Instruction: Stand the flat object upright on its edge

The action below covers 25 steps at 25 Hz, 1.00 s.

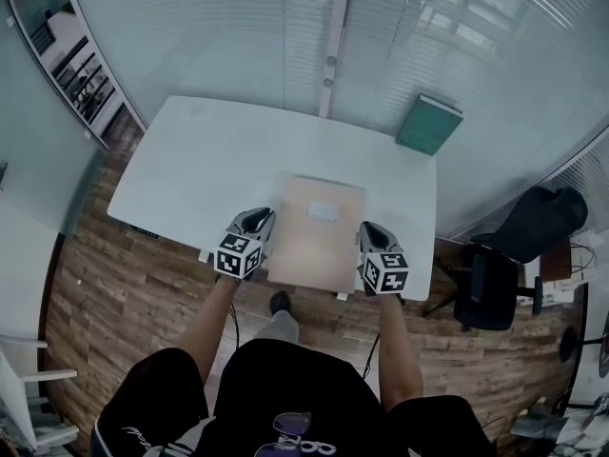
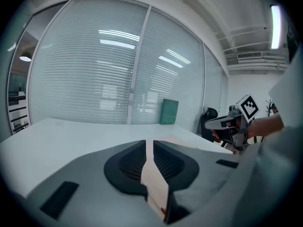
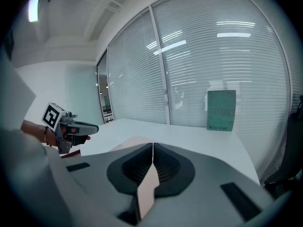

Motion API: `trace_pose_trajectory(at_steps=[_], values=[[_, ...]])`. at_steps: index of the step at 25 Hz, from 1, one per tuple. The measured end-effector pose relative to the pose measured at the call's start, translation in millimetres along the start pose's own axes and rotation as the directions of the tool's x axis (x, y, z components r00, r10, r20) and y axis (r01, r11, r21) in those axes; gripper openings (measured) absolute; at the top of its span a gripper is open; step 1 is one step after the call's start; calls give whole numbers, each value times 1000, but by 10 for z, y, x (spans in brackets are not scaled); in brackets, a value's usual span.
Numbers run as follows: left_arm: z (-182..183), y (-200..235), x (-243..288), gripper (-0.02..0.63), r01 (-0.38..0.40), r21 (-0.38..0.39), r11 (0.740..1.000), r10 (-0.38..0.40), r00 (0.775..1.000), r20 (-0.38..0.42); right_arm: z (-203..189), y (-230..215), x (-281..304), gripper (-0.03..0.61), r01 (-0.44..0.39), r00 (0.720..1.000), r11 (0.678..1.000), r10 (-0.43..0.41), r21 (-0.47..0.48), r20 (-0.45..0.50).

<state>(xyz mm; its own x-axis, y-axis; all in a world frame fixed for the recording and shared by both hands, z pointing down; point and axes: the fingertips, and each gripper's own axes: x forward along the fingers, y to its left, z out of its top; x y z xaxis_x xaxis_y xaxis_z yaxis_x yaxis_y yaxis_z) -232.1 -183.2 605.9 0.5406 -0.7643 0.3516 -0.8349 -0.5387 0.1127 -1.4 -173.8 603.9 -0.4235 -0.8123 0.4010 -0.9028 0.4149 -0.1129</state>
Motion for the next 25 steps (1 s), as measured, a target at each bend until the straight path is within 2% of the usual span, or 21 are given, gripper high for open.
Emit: trace_pose_trajectory(at_steps=[2,6,12,13,15,20,25], values=[[-20,43,44,37,7,-12,1000,-7,1000,-10,-42,-15,45,23,3,1000,1000,-2,4,-17],[-128,95,121,151,37,-41,998,-40,998,-58,-151,-30,134,23,7,998,1000,-5,28,-58],[-295,57,330,207,107,-87,990,-117,986,-122,-359,-166,333,34,2,990,992,15,122,-137],[-331,51,370,218,115,-95,989,-128,982,-137,-406,-187,364,62,-2,988,990,24,138,-155],[-401,46,446,238,132,-120,984,-151,975,-162,-492,-227,424,166,-15,981,983,49,181,-188],[-514,93,648,265,168,-180,969,-203,958,-202,-654,-354,607,240,-26,967,956,98,292,-237],[-597,157,818,265,176,-205,963,-224,945,-239,-785,-435,748,259,-15,959,919,125,394,-256]])
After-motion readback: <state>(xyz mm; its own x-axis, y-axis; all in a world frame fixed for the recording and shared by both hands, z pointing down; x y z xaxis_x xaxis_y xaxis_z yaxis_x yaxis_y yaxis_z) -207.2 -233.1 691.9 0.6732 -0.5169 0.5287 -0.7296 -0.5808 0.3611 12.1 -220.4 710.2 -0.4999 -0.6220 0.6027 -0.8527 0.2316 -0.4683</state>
